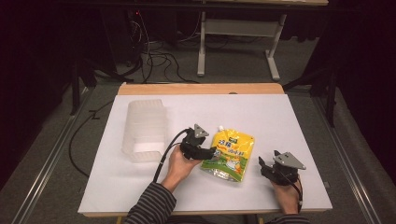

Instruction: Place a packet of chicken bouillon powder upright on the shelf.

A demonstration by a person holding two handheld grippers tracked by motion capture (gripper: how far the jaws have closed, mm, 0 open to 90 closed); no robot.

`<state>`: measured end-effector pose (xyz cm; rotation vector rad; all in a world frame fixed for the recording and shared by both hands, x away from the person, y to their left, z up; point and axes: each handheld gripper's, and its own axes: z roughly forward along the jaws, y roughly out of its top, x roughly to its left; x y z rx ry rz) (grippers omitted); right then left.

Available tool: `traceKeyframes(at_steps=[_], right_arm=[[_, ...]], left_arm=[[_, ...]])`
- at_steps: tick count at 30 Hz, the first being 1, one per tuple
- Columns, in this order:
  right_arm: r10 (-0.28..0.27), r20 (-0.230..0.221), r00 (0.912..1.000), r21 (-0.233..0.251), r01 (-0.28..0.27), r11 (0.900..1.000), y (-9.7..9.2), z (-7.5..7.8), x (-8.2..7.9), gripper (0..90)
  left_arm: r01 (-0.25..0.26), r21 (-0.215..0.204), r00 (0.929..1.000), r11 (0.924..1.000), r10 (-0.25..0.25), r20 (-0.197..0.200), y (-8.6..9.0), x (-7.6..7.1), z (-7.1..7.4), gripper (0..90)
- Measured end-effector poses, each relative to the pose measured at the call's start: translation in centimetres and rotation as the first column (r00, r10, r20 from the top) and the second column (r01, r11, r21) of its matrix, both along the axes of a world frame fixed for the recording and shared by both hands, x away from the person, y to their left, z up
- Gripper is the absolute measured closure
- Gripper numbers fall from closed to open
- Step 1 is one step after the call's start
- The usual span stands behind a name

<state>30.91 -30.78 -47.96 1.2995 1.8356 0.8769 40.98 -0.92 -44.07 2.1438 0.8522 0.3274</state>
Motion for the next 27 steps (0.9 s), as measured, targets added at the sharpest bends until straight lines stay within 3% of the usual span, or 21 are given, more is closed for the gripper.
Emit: traceKeyframes(at_steps=[6, 8, 9, 10, 12, 15, 18, 24, 27], right_arm=[[0.0, 0.002, 1.0, 0.004, 0.0, 1.0, -0.1, 0.0, 0.0, 34.6], [-0.003, 0.004, 1.0, 0.014, 0.003, 0.9999, -0.1, 0.0, -0.1, 34.4], [0.001, 0.005, 1.0, 0.012, -0.001, 0.9999, -0.2, 0.1, -0.1, 34.3], [0.003, 0.006, 1.0, 0.011, -0.003, 0.9999, -0.2, 0.1, -0.1, 34.3], [0.003, -0.004, 1.0, 0.009, -0.003, 1.0, -0.1, 0.0, 0.0, 34.2], [0.01, -0.005, 0.9999, -0.005, -0.01, 0.9999, 0.1, 0.0, 0.0, 34.2], [0.006, -0.003, 1.0, 0.003, -0.006, 1.0, 0.0, 0.0, 0.0, 34.2], [0.013, -0.01, 0.9999, -0.005, -0.013, 0.9999, 0.1, 0.0, 0.1, 34.1], [0.012, -0.009, 0.9999, -0.013, -0.012, 0.9998, 0.2, 0.0, 0.0, 34.1]], left_arm=[[-0.017, 0.023, 0.9983, 0.9996, 0.018, -0.056, -1.3, 1.3, -0.7, 29.7], [-0.024, 0.042, 0.998, 0.9988, 0.027, -0.057, -1.8, 1.8, -1.0, 29.0], [-0.024, 0.042, 0.998, 0.9988, 0.027, -0.057, -1.8, 1.8, -1.0, 28.9], [-0.056, 0.014, 0.9952, 0.9983, 0.057, -0.079, -2.4, 2.0, -1.2, 28.4], [-0.035, 0.052, 0.9946, 0.998, 0.04, -0.096, -2.6, 2.4, -1.4, 27.5], [-0.035, 0.065, 0.9906, 0.9973, 0.043, -0.13, -3.1, 2.7, -1.9, 25.7], [-0.026, 0.087, 0.9897, 0.9959, 0.038, -0.138, -3.7, 3.0, -2.3, 24.2], [-0.044, 0.067, 0.9874, 0.9968, 0.054, -0.149, -4.2, 3.3, -3.0, 23.7], [-0.035, 0.066, 0.9913, 0.9972, 0.043, -0.125, -4.6, 2.8, -2.9, 32.9]])
